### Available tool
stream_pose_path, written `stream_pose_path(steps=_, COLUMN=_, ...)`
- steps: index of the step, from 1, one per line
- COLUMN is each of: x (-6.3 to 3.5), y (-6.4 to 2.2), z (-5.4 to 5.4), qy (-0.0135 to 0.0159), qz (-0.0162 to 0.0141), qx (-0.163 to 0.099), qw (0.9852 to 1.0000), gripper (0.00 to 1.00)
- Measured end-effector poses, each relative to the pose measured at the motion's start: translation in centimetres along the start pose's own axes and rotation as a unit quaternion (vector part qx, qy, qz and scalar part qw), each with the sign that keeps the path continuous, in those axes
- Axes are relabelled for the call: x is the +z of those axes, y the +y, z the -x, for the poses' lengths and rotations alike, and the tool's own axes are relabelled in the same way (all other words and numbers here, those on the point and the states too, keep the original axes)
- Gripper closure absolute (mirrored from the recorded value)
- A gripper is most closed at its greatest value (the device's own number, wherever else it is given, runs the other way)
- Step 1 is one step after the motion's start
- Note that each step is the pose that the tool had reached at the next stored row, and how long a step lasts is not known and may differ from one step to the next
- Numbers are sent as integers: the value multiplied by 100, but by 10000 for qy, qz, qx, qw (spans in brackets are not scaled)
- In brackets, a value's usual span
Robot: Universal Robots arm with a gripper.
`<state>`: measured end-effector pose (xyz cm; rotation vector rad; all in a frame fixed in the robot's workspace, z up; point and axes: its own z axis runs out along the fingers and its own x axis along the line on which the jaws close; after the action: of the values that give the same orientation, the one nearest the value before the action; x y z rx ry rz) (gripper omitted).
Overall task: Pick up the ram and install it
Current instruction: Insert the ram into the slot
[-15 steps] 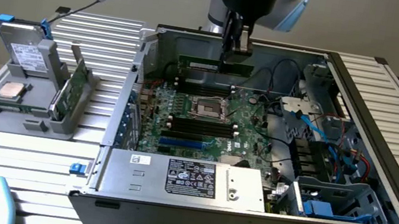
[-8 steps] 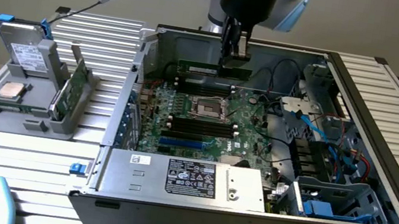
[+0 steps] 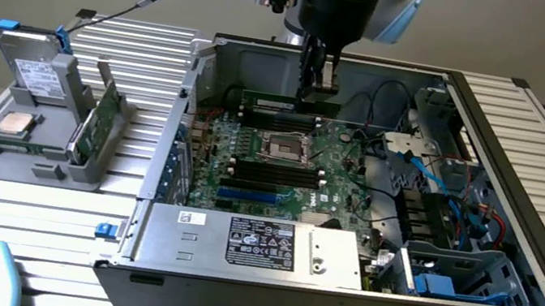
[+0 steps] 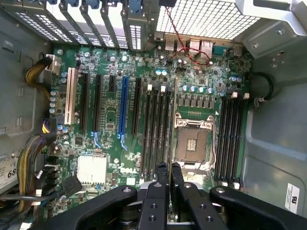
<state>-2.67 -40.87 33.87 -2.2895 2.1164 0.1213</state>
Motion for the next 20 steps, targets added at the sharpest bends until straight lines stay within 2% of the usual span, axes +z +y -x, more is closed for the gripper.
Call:
stream_pose_path(steps=8, x=145, y=-2, z=-10, qy=5, qz=-1, qx=14, qw=10000, gripper=86)
stream_pose_path(steps=15, x=272, y=4, z=-19, qy=4, qz=-15, qx=220, qw=9998, gripper=86)
stream_pose_path(steps=20, x=357, y=2, z=-25, qy=16, qz=-17, qx=256, qw=9997, gripper=86)
